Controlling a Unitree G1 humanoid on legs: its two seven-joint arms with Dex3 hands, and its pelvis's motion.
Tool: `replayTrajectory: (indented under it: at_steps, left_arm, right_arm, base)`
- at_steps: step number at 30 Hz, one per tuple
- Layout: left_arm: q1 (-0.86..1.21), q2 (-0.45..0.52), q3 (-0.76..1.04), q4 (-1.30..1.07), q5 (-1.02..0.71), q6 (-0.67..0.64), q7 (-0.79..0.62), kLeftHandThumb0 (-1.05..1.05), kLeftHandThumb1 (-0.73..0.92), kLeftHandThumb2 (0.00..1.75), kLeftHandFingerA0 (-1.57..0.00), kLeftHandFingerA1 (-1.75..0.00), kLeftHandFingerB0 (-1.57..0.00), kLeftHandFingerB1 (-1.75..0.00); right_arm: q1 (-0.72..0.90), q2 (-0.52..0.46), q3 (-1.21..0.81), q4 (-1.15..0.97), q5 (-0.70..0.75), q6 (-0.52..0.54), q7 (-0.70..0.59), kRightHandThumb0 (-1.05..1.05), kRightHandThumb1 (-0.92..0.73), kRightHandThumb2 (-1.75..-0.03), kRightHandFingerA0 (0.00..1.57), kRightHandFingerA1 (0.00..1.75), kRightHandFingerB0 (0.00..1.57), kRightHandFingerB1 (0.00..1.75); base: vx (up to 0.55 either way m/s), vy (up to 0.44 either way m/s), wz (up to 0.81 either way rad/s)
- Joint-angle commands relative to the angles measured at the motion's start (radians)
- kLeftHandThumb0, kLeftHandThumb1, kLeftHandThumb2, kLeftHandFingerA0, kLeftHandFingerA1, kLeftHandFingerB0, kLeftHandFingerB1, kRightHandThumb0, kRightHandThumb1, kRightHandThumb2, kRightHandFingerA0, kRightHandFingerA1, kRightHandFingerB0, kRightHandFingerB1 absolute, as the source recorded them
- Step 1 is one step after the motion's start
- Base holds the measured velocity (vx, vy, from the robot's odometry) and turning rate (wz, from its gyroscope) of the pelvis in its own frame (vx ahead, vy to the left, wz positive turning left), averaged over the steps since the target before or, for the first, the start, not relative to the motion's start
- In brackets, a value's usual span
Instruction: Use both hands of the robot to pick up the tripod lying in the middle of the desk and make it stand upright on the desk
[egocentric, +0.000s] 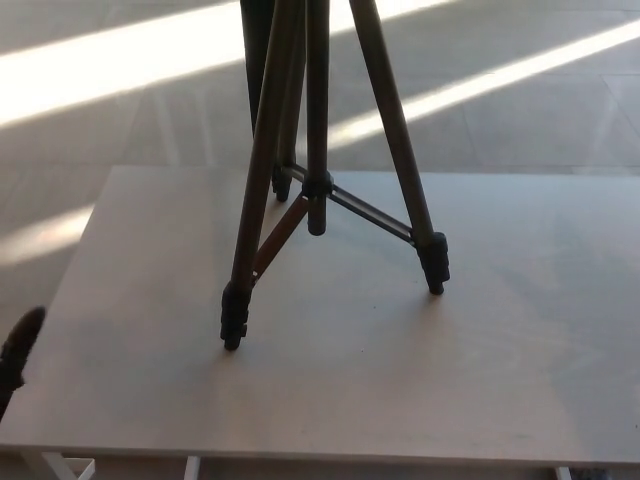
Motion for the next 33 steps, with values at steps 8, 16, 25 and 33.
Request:
replayTrajectory:
  at_steps: [8,16,25,33]
  left_arm:
    - [0.377,0.156,0.879,0.504,-0.512,-0.330,-0.155,-1.05,0.73,1.02,0.00,-0.31,0.00,-0.12]
    - [0.386,0.230,0.951,1.010,-0.581,-0.423,-0.091,-0.88,0.77,0.63,0.00,0.00,0.00,0.00]
    - [0.514,-0.010,0.876,0.733,-0.484,-0.105,0.005,-0.65,0.84,0.67,0.00,-0.16,0.00,0.00]
    - [0.560,-0.016,0.843,0.829,-0.481,-0.023,-0.060,-0.39,0.55,1.11,-0.12,-0.60,-0.05,-0.55]
  right_arm:
    - [0.603,0.000,-1.031,0.209,0.163,-0.246,-0.089,-0.92,-0.55,-0.94,0.00,0.14,0.04,0.14]
    - [0.580,0.100,-1.144,0.562,0.304,-0.484,-0.369,-0.68,-0.67,-0.61,0.02,0.59,0.13,0.34]
    - [0.447,0.145,-1.207,0.856,0.415,-0.505,-0.590,-0.65,-0.65,-0.82,0.00,0.47,0.03,0.35]
    - [0.503,0.287,-1.062,0.881,0.355,-0.528,-0.395,-0.89,-0.49,-0.81,0.00,0.16,0.00,0.00]
  base:
    - [0.00,0.000,0.00]
    - [0.00,0.000,0.00]
    - [0.00,0.000,0.00]
    - [0.00,0.000,0.00]
